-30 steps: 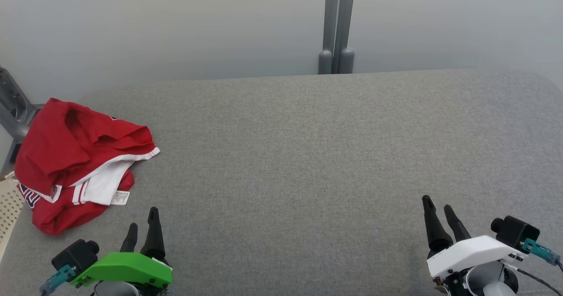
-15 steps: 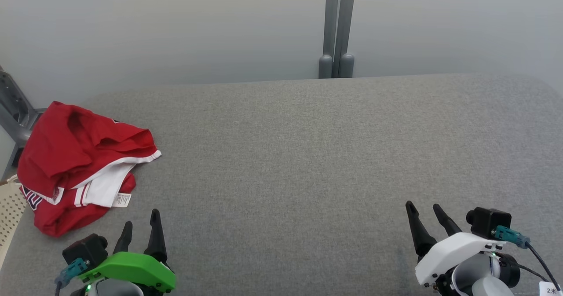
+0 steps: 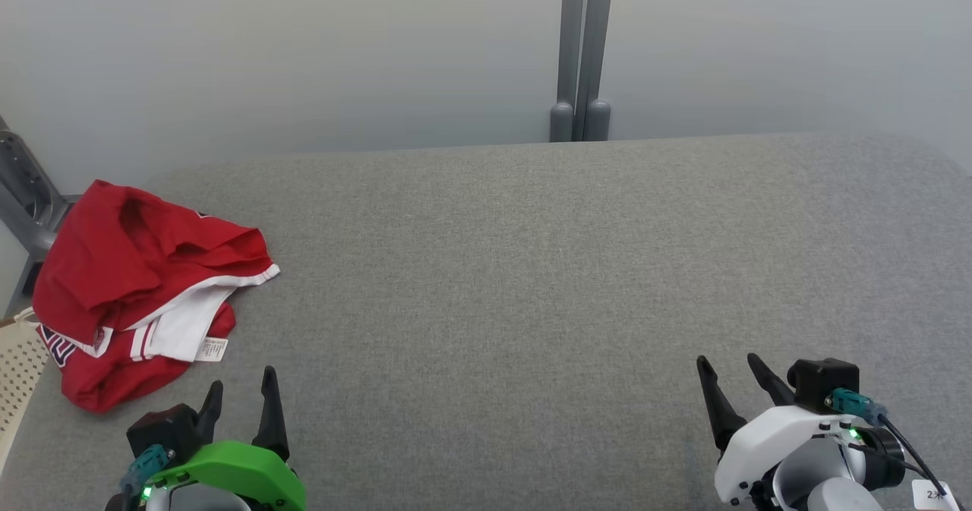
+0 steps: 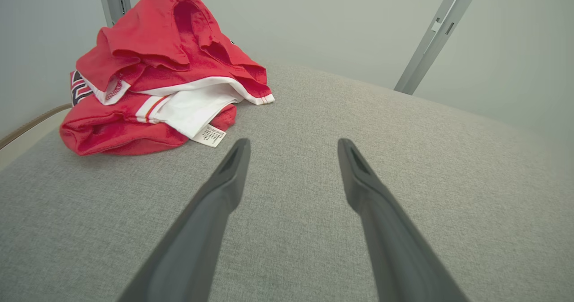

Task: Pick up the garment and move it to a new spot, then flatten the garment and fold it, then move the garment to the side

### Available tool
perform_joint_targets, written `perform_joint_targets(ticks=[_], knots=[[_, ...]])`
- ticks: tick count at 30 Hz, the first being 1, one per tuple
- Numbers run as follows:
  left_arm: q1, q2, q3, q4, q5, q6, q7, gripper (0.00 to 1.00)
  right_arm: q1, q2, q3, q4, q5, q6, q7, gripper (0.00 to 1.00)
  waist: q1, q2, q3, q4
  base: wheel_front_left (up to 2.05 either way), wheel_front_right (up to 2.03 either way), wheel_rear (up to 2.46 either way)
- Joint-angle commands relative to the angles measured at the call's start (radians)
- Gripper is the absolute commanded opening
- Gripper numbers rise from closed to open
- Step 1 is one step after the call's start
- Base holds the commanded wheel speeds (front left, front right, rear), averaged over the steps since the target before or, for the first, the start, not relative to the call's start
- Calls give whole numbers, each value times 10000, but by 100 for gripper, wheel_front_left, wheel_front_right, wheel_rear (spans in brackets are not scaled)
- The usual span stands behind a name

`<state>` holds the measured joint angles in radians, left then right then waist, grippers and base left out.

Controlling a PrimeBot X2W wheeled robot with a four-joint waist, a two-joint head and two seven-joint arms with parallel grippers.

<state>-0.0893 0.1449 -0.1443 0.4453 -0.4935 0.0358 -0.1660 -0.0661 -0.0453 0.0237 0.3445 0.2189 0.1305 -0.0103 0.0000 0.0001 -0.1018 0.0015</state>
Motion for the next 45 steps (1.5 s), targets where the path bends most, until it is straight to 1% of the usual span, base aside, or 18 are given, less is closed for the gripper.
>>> perform_joint_targets(ticks=[1,8,36,45], knots=[[-170,111,-87,-3,270,28,-103,100,-119,-54,-21,2,-374,2,0,100,0,-1,-24,-6,0,0,0],[-128,78,-204,86,521,37,-218,100,-150,-59,8,74,-816,3,-71,100,0,-1,-100,-11,0,0,0],[130,321,-766,238,1868,395,-754,100,-254,-72,155,412,-2803,2,-155,100,0,-1,-378,-37,0,0,0],[135,367,-797,278,1698,439,-706,100,-255,-69,243,444,-2725,2,-237,100,0,-1,-355,-45,0,0,0]])
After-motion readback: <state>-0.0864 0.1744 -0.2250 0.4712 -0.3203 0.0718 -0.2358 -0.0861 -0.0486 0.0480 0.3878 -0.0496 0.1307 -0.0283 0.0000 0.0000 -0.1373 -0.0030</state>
